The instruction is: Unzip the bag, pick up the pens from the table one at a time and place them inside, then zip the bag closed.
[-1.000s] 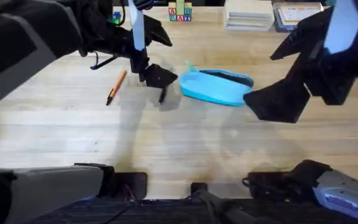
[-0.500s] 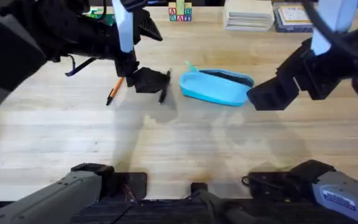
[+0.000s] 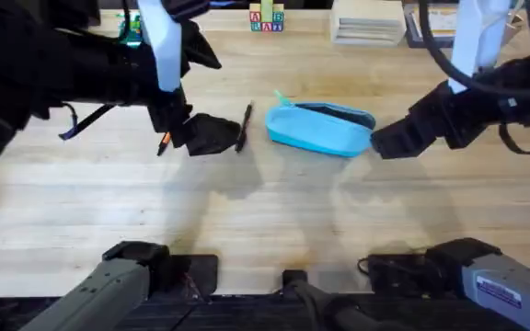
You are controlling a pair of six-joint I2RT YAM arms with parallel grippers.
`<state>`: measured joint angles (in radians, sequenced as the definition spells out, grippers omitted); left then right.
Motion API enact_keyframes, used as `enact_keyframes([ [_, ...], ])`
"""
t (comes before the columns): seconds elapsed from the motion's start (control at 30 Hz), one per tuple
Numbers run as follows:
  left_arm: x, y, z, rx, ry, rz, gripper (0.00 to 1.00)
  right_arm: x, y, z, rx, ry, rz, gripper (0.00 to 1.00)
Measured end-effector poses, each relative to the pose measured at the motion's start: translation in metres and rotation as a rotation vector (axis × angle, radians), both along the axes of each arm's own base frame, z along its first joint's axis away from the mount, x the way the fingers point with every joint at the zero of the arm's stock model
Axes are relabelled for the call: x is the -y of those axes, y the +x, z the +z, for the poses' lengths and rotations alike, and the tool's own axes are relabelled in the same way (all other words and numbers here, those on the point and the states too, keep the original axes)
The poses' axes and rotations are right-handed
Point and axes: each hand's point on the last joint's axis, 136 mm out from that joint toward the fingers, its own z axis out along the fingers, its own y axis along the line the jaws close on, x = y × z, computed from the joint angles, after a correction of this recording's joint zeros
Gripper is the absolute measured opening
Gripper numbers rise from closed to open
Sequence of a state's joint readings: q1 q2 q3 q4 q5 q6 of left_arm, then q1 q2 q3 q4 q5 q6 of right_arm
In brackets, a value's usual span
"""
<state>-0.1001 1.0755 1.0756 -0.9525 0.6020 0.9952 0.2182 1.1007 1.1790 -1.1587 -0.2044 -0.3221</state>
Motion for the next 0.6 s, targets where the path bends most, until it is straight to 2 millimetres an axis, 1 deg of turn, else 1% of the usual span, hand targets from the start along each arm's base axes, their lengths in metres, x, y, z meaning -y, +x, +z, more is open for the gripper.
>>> enact_keyframes([
  [0.03,-0.001,-0.001,0.002,-0.003,-0.005,0.016,0.993,0.002,0.0,-0.001,0.001,-0.001,0.002,0.812],
  [0.07,-0.002,-0.002,0.004,-0.006,-0.011,0.033,0.993,0.004,0.001,-0.001,0.002,-0.003,0.003,0.71],
  [0.2,-0.004,-0.006,0.012,-0.026,-0.047,0.104,0.993,0.009,0.004,-0.001,0.018,-0.009,0.012,0.159],
  [0.23,-0.004,-0.007,0.013,-0.031,-0.057,0.118,0.993,0.01,0.004,-0.001,0.019,-0.01,0.012,0.069],
  [0.3,-0.004,-0.008,0.017,-0.038,-0.074,0.139,0.993,0.011,0.005,-0.001,0.023,-0.013,0.018,0.035],
  [0.6,-0.005,-0.01,0.018,-0.063,-0.098,0.173,0.993,0.011,0.005,-0.001,0.059,-0.051,0.119,0.031],
])
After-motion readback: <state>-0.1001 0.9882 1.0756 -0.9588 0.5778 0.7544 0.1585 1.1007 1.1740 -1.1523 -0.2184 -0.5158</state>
